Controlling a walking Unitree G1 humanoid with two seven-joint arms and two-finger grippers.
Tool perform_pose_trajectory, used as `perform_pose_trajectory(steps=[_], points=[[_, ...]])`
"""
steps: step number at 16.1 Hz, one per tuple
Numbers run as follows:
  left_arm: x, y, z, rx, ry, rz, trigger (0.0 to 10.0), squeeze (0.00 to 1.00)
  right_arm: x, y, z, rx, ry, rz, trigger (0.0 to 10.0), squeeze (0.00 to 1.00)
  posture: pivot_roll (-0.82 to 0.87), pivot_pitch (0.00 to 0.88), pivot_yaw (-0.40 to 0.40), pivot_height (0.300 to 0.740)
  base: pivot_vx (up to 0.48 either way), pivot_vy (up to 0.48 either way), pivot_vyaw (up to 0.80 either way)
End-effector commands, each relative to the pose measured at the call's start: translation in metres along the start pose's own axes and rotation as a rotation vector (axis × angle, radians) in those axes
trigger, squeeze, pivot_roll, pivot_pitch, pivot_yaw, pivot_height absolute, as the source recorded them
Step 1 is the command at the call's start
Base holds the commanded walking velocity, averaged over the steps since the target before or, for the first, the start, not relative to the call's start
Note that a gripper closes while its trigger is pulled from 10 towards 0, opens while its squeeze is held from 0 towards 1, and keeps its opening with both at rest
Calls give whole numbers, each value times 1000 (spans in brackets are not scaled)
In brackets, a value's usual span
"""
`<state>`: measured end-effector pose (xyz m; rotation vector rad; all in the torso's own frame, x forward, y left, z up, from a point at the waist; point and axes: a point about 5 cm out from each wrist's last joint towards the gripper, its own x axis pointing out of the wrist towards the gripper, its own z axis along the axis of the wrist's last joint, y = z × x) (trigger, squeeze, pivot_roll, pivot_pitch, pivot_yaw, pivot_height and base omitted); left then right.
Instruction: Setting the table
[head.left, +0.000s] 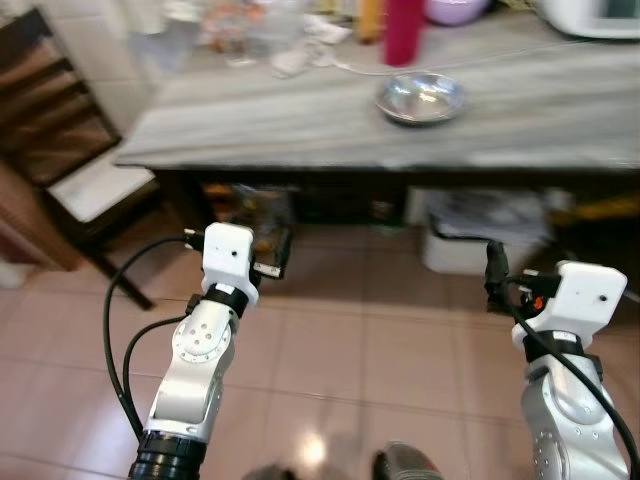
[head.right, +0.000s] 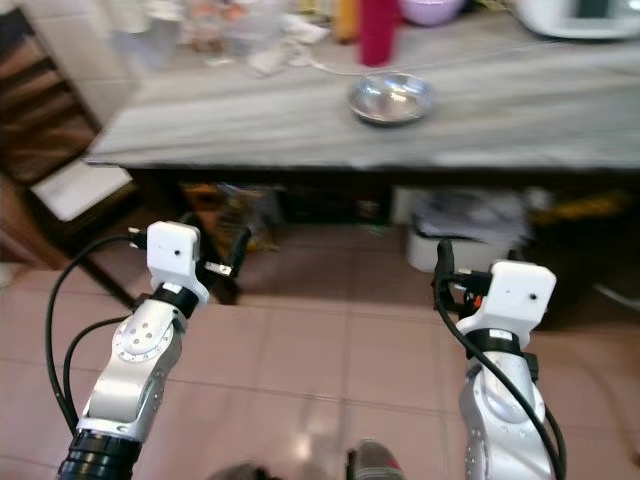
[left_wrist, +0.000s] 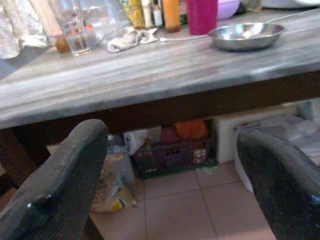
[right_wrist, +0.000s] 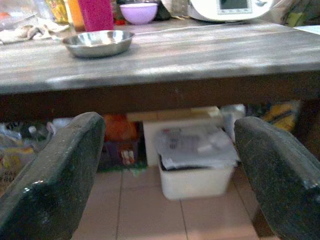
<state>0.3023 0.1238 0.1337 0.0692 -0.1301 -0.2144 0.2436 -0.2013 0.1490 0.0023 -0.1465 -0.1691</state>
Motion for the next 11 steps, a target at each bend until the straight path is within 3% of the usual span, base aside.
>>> perform_pose_trajectory(steps=[1,3,5,8,10,11], points=[[-3,14,-1,3,12,51,10000,0,0,10,12,12,-46,44,10000,0,-273,171,105,740,0,0,0],[-1,17,6,115,-11,19,10000,0,1,12,12,-18,-38,49,10000,0,-271,171,107,740,0,0,0],[1,16,0,97,41,-20,10000,0,1,10,6,-4,-15,51,10000,0,-262,169,113,740,0,0,0],[1,1,0,21,37,-145,10000,0,5,16,4,-44,-22,133,10000,0,-261,160,122,740,0,0,0],[4,-1,3,-8,-51,-99,10000,0,9,18,4,-108,-37,136,10000,0,-266,146,127,740,0,0,0],[3,2,-1,-21,-35,-46,10000,0,10,18,3,-101,-30,137,10000,0,-266,141,123,740,0,0,0]])
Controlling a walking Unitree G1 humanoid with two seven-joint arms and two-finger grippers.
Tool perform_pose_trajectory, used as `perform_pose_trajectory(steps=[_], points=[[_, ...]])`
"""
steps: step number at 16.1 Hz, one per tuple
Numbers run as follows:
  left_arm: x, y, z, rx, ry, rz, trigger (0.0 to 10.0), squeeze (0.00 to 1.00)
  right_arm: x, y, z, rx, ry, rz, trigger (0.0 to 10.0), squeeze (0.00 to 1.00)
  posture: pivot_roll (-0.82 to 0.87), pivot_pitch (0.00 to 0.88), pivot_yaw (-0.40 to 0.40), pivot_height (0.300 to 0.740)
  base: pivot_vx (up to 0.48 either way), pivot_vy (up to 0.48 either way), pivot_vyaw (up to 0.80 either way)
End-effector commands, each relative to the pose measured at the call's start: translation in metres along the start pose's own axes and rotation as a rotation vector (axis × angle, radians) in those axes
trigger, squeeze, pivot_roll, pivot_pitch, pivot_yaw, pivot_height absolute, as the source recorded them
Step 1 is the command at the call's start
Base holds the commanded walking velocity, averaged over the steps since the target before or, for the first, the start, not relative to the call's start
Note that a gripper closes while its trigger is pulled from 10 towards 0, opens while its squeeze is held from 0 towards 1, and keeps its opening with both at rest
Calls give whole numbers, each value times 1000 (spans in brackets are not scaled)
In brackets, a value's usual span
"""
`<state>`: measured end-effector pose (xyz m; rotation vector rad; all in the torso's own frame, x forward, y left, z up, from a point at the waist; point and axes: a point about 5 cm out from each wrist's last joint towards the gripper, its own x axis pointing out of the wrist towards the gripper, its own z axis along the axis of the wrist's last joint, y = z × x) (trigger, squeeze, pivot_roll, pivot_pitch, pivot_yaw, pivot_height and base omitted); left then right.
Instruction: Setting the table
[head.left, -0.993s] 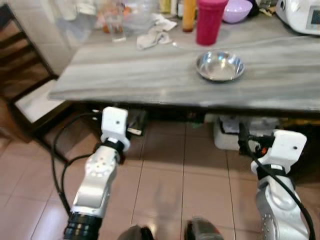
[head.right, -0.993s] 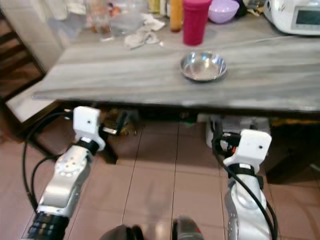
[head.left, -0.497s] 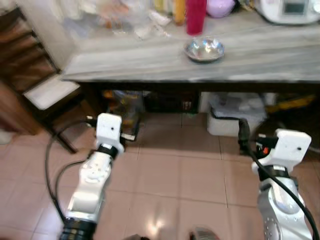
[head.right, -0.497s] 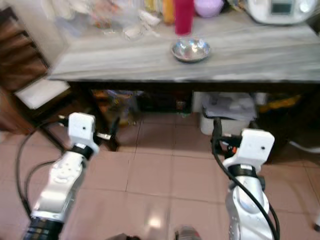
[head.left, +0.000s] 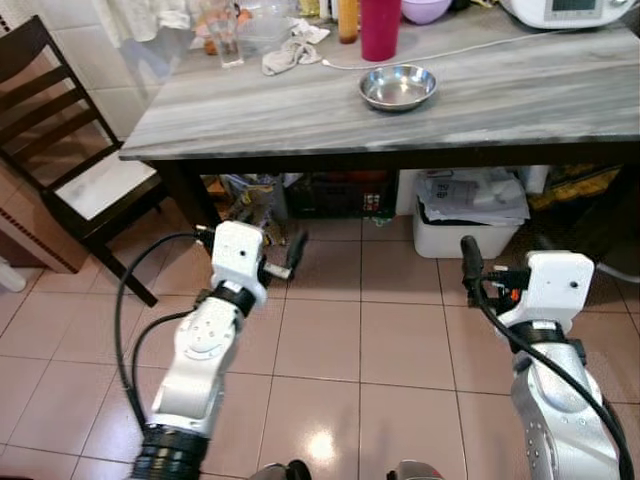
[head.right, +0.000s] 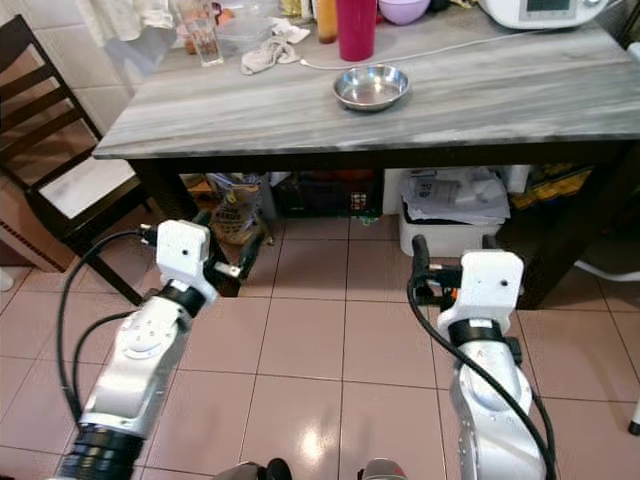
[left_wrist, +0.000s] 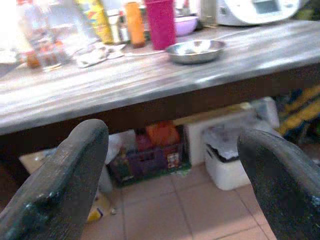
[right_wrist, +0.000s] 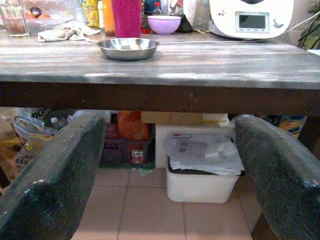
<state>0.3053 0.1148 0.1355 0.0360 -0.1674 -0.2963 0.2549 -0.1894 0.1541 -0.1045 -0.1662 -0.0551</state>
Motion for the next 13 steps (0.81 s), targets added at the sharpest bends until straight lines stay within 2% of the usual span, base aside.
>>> perform_pose_trajectory(steps=[1,3,4,6,7,9,13], points=[[-9,16,-10,6,33,105,10000,0,-2,3,-3,20,5,-8,10000,0,-269,135,114,740,0,0,0],[-22,26,-23,-23,92,222,10000,0,-8,-2,-7,35,20,-71,10000,0,-263,132,97,740,0,0,0],[-30,32,-29,-4,121,270,10000,0,-12,-5,-8,1,9,-92,10000,0,-260,132,93,740,0,0,0],[-42,40,-35,48,129,329,10000,0,-19,-12,-11,-10,15,-166,10000,0,-257,137,74,740,0,0,0],[-43,41,-37,80,135,334,10000,0,-20,-12,-12,3,20,-171,10000,0,-265,140,73,740,0,0,0],[-41,40,-38,92,140,324,10000,0,-18,-9,-8,-36,0,-132,10000,0,-272,134,69,740,0,0,0],[-36,30,-37,83,143,267,10000,0,-16,-15,-4,-31,-10,-158,10000,0,-291,141,60,740,0,0,0]])
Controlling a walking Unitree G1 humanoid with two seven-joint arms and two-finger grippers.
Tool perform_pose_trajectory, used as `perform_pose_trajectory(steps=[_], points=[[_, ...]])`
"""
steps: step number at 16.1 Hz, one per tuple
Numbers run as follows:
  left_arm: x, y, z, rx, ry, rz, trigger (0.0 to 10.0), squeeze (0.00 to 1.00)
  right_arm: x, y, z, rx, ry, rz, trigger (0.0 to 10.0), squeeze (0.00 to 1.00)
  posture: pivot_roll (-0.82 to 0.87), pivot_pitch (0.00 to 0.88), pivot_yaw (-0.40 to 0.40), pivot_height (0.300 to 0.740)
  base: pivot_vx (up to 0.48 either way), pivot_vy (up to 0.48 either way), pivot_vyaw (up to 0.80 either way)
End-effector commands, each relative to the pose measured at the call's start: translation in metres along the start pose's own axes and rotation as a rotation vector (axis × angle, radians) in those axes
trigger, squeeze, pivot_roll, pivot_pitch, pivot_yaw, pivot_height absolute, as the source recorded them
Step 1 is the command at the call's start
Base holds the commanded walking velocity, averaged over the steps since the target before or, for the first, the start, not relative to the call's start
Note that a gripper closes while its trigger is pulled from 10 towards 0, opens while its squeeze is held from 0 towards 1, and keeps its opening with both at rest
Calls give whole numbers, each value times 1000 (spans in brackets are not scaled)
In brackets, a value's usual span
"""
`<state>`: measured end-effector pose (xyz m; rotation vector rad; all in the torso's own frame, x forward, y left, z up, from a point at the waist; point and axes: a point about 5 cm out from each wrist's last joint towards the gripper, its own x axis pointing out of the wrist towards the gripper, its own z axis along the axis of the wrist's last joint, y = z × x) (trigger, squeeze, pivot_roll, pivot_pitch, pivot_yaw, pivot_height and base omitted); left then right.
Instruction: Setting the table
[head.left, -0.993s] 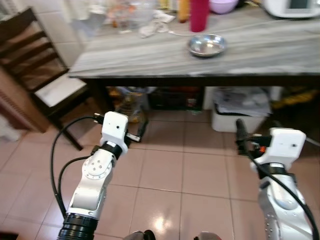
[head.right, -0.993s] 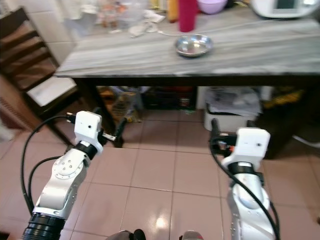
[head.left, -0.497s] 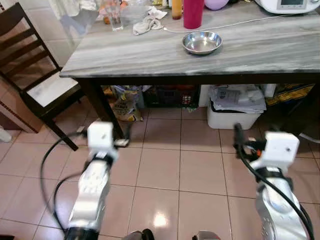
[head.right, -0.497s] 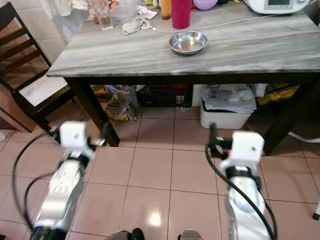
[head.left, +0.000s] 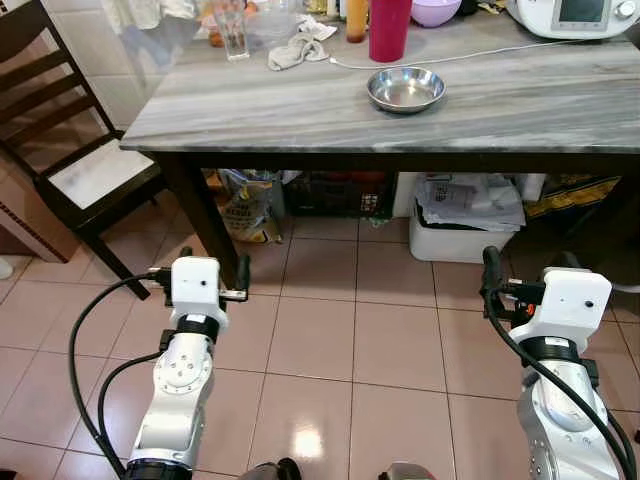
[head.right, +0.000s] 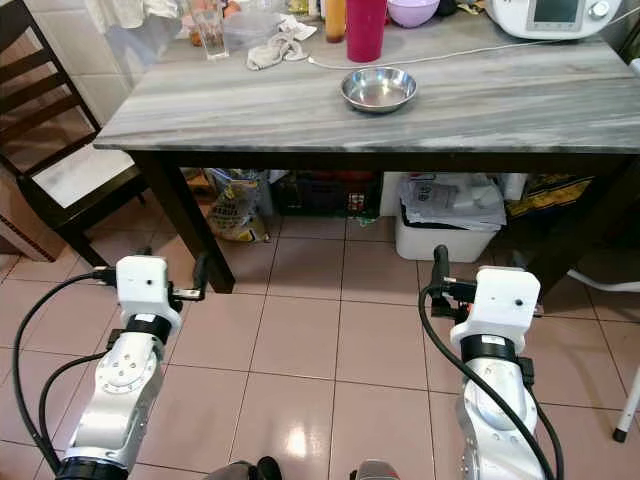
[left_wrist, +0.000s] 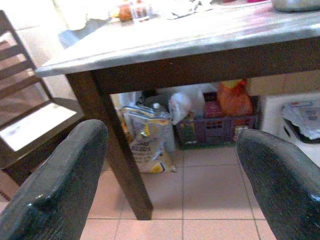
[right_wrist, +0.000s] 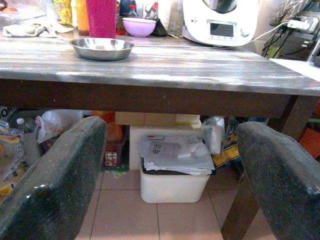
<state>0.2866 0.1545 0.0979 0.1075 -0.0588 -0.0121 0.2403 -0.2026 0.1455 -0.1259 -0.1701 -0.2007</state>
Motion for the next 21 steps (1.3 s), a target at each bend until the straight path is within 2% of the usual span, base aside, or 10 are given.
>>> perform_pose_trajectory(steps=[1,3,4,8,12,16,21], points=[[0,-4,-1,3,13,-41,10000,0,-3,-2,2,9,-2,-21,10000,0,-285,152,65,740,0,0,0],[-1,-2,1,-25,23,-55,10000,0,-6,1,1,10,21,-20,10000,0,-287,182,78,740,0,0,0],[-1,-5,3,-33,26,-88,10000,0,-8,1,-1,25,37,-30,10000,0,-285,186,78,740,0,0,-800],[2,-7,14,-31,-1,-91,10000,0,-8,4,-2,35,42,-29,10000,0,-265,202,83,740,0,0,-800],[1,-11,28,-57,-42,-151,10000,0,-4,8,5,48,27,-14,10000,0,-257,227,66,740,0,0,0],[1,-12,28,-82,-30,-165,10000,0,2,7,5,38,17,-8,10000,0,-251,234,81,740,0,0,0],[5,-11,31,-80,-26,-192,10000,0,2,6,4,34,20,-34,10000,0,-257,236,97,740,0,-292,0]])
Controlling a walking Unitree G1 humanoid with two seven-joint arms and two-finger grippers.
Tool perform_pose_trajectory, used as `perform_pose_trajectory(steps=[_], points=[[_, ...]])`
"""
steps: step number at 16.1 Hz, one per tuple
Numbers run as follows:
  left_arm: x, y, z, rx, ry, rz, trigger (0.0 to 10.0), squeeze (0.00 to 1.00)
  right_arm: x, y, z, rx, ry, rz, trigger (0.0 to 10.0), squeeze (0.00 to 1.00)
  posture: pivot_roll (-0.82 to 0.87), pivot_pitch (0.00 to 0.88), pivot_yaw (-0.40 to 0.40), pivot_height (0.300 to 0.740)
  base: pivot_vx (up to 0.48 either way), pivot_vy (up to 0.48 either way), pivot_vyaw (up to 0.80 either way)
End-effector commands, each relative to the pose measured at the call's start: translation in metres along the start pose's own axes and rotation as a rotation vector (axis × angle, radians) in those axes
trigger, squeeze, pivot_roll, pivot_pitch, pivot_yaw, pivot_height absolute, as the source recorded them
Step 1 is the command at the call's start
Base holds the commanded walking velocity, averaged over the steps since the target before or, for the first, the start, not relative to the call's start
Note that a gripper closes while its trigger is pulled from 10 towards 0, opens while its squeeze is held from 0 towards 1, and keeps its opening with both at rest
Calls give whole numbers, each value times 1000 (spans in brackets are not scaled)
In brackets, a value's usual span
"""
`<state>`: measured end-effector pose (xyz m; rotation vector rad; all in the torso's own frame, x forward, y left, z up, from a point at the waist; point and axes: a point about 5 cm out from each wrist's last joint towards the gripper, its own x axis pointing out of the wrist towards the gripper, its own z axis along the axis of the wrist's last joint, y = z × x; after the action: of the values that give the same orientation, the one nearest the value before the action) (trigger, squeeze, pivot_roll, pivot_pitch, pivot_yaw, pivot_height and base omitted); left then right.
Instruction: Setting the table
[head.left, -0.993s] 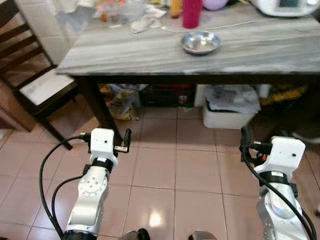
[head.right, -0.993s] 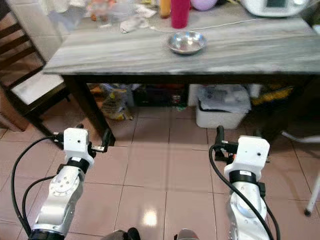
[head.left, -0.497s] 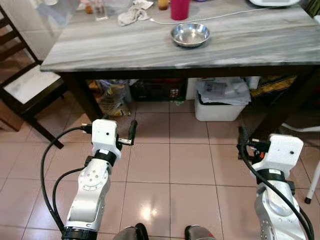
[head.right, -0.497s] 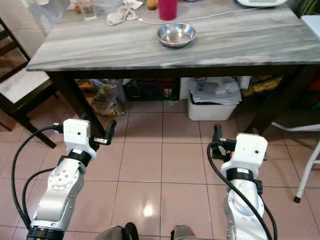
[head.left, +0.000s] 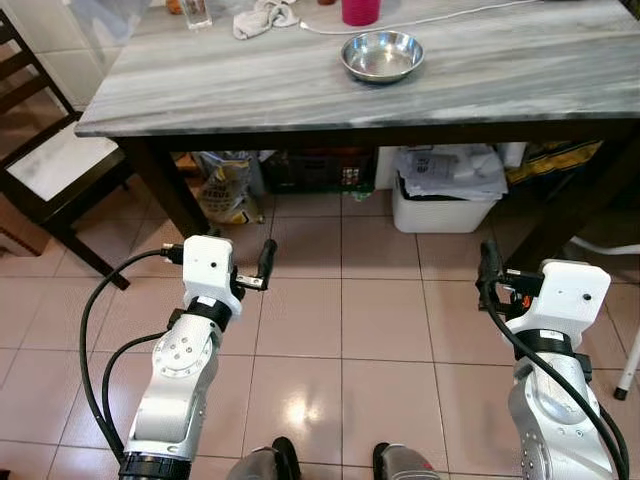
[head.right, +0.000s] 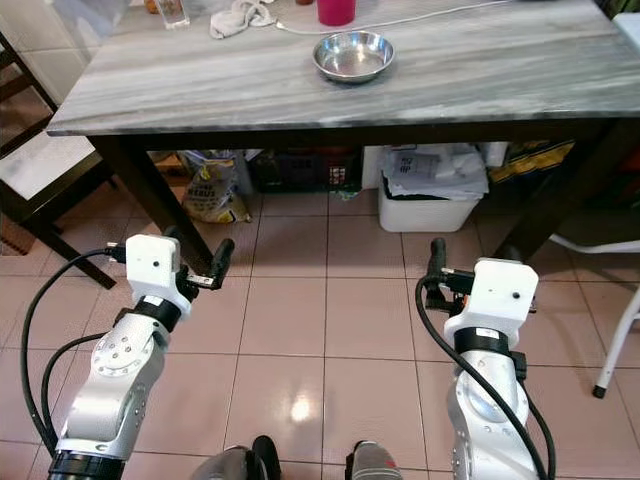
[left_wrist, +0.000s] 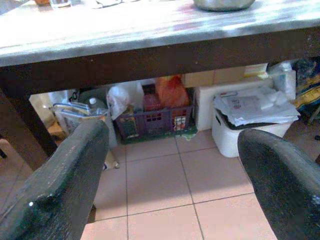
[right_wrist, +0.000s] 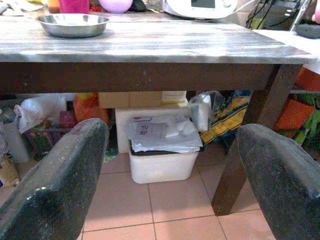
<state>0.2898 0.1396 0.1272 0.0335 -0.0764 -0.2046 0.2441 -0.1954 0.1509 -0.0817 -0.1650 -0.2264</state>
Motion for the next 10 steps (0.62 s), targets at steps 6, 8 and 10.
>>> perform_pose_trajectory(steps=[6,8,10], points=[[1,-5,-2,-16,14,-16,10000,0,-1,-4,-1,-9,9,-12,10000,0,-267,233,97,740,0,-348,0],[4,-7,-2,-21,16,-21,10000,0,0,-4,0,-1,8,-7,10000,0,-285,227,92,740,0,-358,0],[6,-9,-2,-30,13,-26,10000,0,0,-4,1,2,5,-5,10000,0,-294,224,90,740,0,-364,-213]])
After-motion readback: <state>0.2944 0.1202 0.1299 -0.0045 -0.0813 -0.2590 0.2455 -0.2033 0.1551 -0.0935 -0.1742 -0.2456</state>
